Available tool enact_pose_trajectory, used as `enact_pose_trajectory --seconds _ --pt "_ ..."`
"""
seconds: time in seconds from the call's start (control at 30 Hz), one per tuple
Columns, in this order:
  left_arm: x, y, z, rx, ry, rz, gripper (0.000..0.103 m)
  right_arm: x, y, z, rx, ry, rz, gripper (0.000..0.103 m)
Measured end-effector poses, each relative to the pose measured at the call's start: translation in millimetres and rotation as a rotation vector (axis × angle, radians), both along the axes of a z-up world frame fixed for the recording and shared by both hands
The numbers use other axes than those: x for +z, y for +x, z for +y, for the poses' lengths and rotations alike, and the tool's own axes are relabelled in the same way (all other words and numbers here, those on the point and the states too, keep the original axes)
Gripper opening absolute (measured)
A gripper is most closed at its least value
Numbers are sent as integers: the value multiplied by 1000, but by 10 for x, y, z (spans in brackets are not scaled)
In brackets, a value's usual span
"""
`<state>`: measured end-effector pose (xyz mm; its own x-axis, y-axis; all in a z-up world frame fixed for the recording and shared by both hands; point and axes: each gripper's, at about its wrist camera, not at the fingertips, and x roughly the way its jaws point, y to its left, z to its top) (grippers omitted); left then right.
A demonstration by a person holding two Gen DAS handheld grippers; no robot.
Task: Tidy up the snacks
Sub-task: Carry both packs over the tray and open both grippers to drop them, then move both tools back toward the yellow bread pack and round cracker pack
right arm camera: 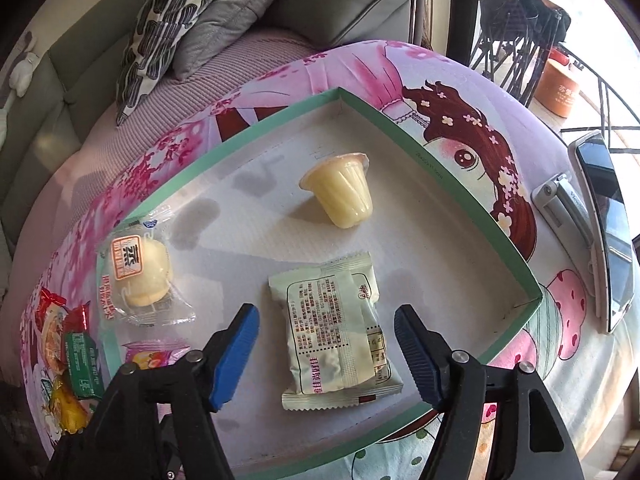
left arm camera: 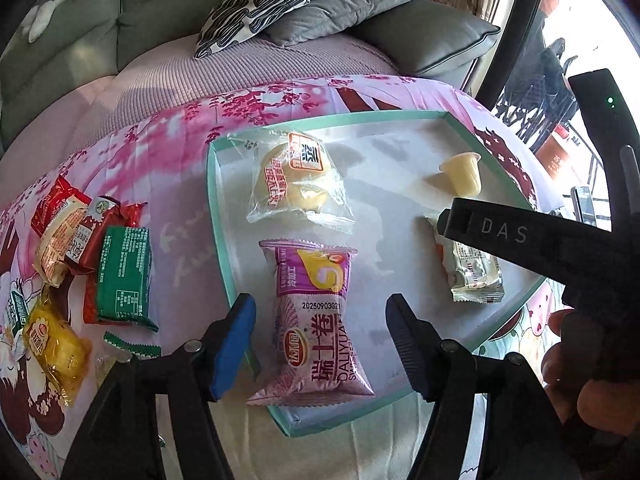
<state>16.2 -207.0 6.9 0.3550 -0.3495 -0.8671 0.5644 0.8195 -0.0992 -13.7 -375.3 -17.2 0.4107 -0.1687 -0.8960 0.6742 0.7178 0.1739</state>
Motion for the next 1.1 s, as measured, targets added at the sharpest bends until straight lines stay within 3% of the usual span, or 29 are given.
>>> enact_pose_trajectory --seconds 0.17,0.33,0.57,0.73,1.1 --pt "124 81 149 55 -55 -28 86 64 -8 19 0 -18 -28 91" --pt "196 267 467 215 -57 -74 91 99 -16 30 1 -28 -43 100" --pt "243 569 1127 506 -47 -117 100 147 55 175 50 -54 -45 101" --pt "230 707 1558 653 -19 -123 101 235 168 428 140 -76 -80 103" --pt "256 791 2350 823 0 -108 101 365 337 1071 329 -69 -191 103"
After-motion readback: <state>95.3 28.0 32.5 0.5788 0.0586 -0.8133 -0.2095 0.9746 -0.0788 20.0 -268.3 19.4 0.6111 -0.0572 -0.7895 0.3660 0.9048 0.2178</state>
